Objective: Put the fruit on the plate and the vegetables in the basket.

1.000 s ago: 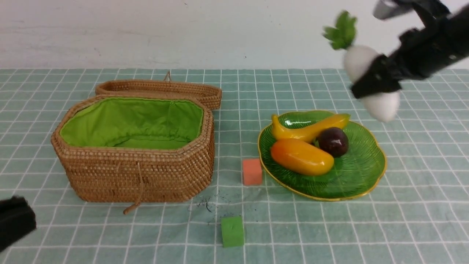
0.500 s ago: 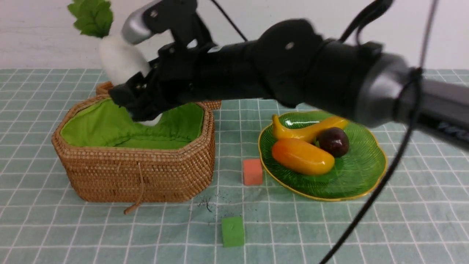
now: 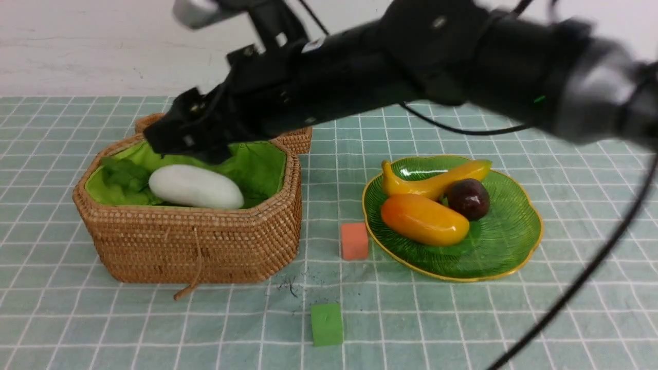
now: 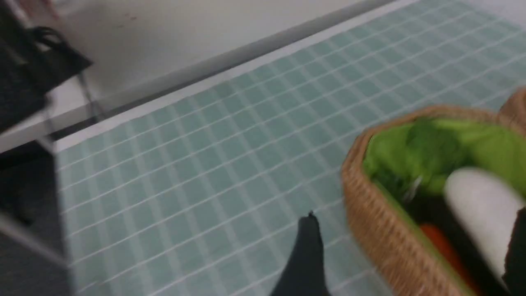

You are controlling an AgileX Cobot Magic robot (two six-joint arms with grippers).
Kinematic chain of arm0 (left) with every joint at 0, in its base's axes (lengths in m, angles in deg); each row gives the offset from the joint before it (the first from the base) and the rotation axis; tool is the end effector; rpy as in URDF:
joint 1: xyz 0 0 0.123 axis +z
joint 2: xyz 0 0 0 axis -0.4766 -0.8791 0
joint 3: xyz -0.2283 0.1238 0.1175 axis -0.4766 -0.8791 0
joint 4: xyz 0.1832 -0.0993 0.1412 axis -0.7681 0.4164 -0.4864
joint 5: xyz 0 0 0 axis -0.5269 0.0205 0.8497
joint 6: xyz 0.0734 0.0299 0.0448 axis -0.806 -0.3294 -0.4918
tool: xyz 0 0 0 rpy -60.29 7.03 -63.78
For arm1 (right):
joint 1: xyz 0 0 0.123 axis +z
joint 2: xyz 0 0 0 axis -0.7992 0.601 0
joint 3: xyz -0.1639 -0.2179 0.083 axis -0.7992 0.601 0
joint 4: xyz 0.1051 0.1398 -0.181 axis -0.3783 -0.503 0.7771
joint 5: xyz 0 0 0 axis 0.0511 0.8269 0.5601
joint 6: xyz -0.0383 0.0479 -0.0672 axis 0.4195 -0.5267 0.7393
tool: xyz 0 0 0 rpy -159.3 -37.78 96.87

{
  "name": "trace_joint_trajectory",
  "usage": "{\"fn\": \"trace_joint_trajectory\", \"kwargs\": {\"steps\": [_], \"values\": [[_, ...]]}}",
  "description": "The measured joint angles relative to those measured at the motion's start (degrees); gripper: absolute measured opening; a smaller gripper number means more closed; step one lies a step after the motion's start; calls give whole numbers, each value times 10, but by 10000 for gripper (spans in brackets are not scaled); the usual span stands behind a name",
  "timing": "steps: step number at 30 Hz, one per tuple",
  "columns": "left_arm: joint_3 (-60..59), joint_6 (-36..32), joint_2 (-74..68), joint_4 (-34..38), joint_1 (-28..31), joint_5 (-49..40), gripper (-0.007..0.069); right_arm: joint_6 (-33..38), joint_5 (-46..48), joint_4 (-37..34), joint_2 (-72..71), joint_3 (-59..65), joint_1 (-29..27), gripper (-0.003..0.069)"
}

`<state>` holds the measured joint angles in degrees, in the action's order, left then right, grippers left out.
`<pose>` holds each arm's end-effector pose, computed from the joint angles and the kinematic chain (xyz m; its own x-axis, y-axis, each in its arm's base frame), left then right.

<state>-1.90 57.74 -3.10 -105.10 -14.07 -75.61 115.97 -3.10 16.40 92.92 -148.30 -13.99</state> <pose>0.0559 -0.0201 0.3700 -0.1547 -0.1356 -0.9786 0.4467 0.8739 -0.1917 0.2922 0.2963 0.3937 -0.4093 -0.2942 -0.8637 -0.8722 0.4042 0.2756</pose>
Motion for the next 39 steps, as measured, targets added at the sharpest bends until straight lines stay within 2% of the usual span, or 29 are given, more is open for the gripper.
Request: {"fn": "trace_joint_trajectory", "kwargs": {"steps": [2,4,6,7,8,9,11,12,13,14,21,26,35,39], "values": [[-1,-15,4,31,0,17,25,-108,114,70,-46,-1,-17,421],[-14,-47,19,82,0,30,25,-198,215,167,-92,-2,-28,266],[-46,-84,50,130,0,41,25,-248,260,242,-126,1,-29,123],[-49,-93,54,141,0,42,25,-248,262,248,-130,1,-29,123],[-87,-127,94,186,0,51,25,-280,272,288,-159,16,-29,25],[-105,-143,114,213,0,54,25,-293,274,306,-179,25,-29,2],[-147,-177,165,257,0,69,25,-325,274,325,-226,61,-28,-13],[-152,-179,170,257,0,71,25,-328,274,325,-226,66,-28,-13],[-182,-195,196,279,0,91,25,-357,276,331,-275,113,-27,-11],[-189,-196,199,280,0,93,25,-357,276,332,-280,113,-27,-11],[-267,-206,204,286,0,110,27,-479,283,348,-458,330,-25,3],[-302,-206,197,286,0,109,31,-499,285,348,-518,401,-25,6],[-327,-206,195,286,0,110,35,-501,285,350,-564,418,-25,14],[-331,-206,195,286,0,109,39,-501,285,337,-590,418,-62,17]]}}
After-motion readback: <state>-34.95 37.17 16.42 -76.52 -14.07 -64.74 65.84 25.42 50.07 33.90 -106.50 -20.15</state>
